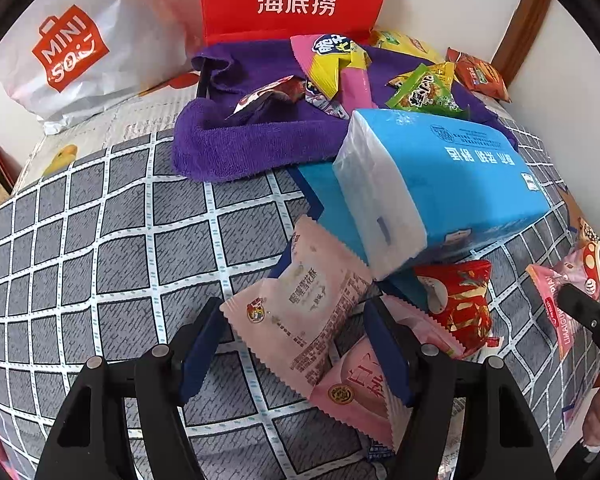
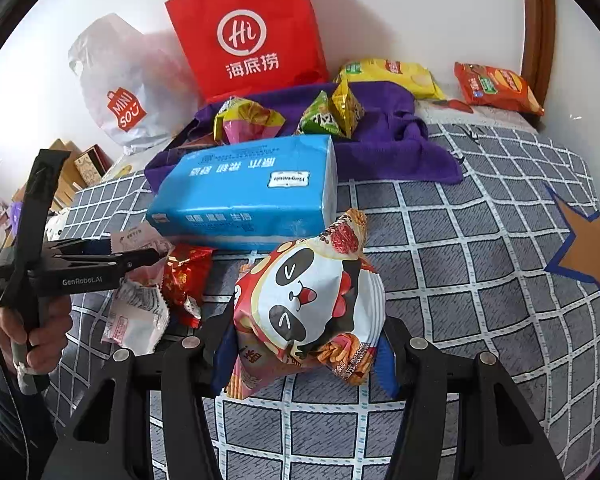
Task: Organize snacks
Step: 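Grasp the panda-print bag with the right tool while the left tool grasps a pink pastry pack, then lift both held packs and carry them over the purple towel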
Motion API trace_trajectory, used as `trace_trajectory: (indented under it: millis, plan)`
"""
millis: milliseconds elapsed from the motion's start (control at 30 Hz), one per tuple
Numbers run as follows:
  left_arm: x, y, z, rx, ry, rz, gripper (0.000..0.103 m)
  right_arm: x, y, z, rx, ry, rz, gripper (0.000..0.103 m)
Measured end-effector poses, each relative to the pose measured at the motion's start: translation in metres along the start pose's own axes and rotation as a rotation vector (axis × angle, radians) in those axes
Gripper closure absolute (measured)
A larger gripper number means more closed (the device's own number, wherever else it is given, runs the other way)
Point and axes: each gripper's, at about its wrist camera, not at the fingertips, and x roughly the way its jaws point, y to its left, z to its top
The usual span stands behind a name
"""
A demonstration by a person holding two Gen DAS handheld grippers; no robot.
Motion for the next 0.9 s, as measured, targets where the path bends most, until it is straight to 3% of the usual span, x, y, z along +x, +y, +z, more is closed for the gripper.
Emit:
trace_trajectory:
  millis: [67,167,267,600,900]
  plan:
    - [0.001,-0.003,0.001,0.012,-0.005,0.01,0.041,0.001,-0.001,-0.001,-0.003,0.005,0.001,0.047]
    - [0.001,-0.009,0.001,0.043,-0.012,0.003,0.058,0.001,0.0,-0.001,-0.003,0.004,0.001,0.047]
    - [-0.002,-0.013,0.003,0.064,-0.024,-0.02,0.086,-0.003,-0.002,-0.002,0.002,0.002,-0.006,0.047]
    - [-0.034,0.013,-0.006,-0.041,-0.059,-0.069,0.087,-0.022,-0.003,-0.002,0.013,-0.031,-0.02,0.047]
    - [-0.069,0.009,-0.012,-0.043,-0.105,-0.117,0.087,-0.037,0.008,-0.001,-0.005,-0.056,-0.017,0.047]
